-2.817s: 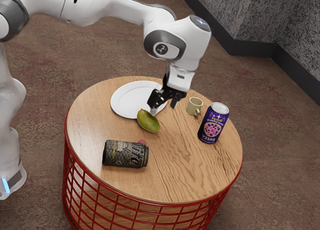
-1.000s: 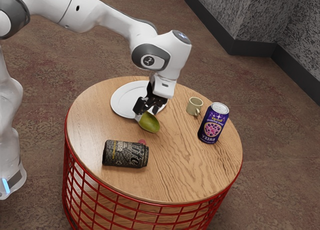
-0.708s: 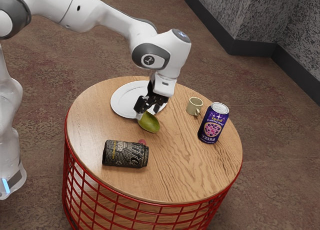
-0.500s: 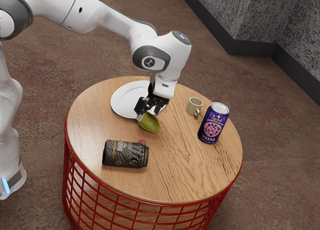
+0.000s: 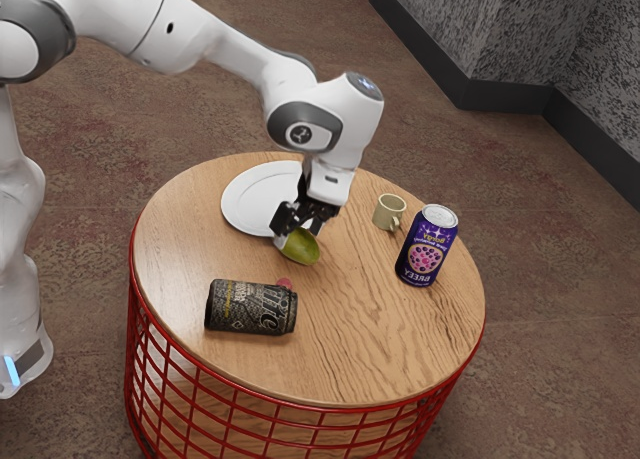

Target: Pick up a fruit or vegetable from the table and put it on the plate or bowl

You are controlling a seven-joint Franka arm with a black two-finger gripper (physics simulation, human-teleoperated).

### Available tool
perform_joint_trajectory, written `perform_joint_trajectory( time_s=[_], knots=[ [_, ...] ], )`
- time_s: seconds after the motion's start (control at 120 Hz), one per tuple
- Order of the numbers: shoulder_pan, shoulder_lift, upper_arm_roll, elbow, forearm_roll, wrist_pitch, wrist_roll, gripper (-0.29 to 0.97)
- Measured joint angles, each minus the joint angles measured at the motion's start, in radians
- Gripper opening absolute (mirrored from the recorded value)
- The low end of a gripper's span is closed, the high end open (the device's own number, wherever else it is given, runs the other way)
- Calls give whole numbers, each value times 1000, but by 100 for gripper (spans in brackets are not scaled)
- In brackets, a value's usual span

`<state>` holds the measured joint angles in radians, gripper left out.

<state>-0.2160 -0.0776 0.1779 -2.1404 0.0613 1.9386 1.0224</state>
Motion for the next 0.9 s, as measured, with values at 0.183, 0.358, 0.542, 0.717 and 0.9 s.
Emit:
perform_joint_trajectory(
  time_s=[0.183,0.358,0.542,0.717,0.9],
  knots=[
    [0,10,0,-10,-3,17,4,68],
    [0,14,0,-28,-5,35,5,68],
    [1,15,0,-29,-6,54,3,40],
    [-1,6,0,-16,-1,69,0,35],
    [25,-38,1,14,16,77,2,29]
  ],
)
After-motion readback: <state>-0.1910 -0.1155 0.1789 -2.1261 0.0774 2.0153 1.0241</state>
